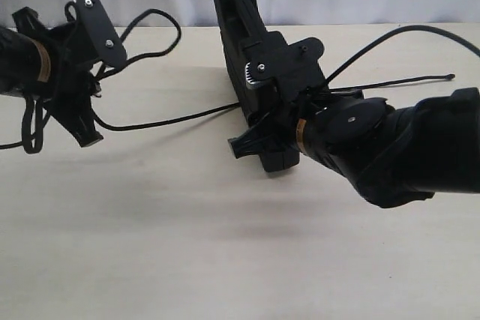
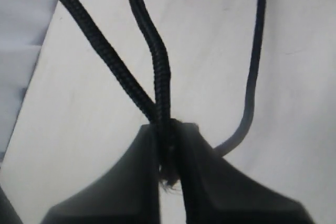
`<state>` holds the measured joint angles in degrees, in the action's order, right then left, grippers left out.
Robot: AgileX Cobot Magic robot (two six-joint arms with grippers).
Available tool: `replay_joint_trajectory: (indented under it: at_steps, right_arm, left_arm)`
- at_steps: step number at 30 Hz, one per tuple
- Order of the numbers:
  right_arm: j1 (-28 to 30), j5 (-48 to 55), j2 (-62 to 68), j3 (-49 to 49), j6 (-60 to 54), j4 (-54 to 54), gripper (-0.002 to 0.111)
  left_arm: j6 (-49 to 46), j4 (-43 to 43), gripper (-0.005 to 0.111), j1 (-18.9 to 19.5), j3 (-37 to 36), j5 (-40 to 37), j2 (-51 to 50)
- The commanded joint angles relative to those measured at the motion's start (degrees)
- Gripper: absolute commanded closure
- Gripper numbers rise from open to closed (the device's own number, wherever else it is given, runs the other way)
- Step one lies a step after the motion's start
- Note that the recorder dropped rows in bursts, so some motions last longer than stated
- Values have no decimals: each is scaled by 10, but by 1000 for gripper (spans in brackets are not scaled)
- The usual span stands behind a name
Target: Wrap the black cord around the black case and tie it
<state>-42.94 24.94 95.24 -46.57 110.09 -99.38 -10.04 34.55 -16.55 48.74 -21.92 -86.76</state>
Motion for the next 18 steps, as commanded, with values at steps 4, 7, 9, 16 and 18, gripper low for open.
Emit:
replay_joint_trajectory:
  at_steps: [4, 7, 9, 16, 18]
  right_arm:
    - [5, 21, -4, 0, 3, -6, 104]
    - [5, 21, -3, 0, 3, -6, 104]
    - [5, 21, -3, 0, 3, -6, 104]
    - [5, 21, -3, 0, 3, -6, 104]
    - [5, 21, -3, 0, 3, -6, 104]
  left_arm:
    - [-161, -115, 107, -28, 0, -52, 38]
    - [-162, -115, 107, -25, 0, -67, 66]
    - [-172, -123, 107, -25, 0, -67, 85]
    - [-377, -301, 107, -25, 0, -93, 146]
    - [-427, -354, 107, -25, 0, -98, 151]
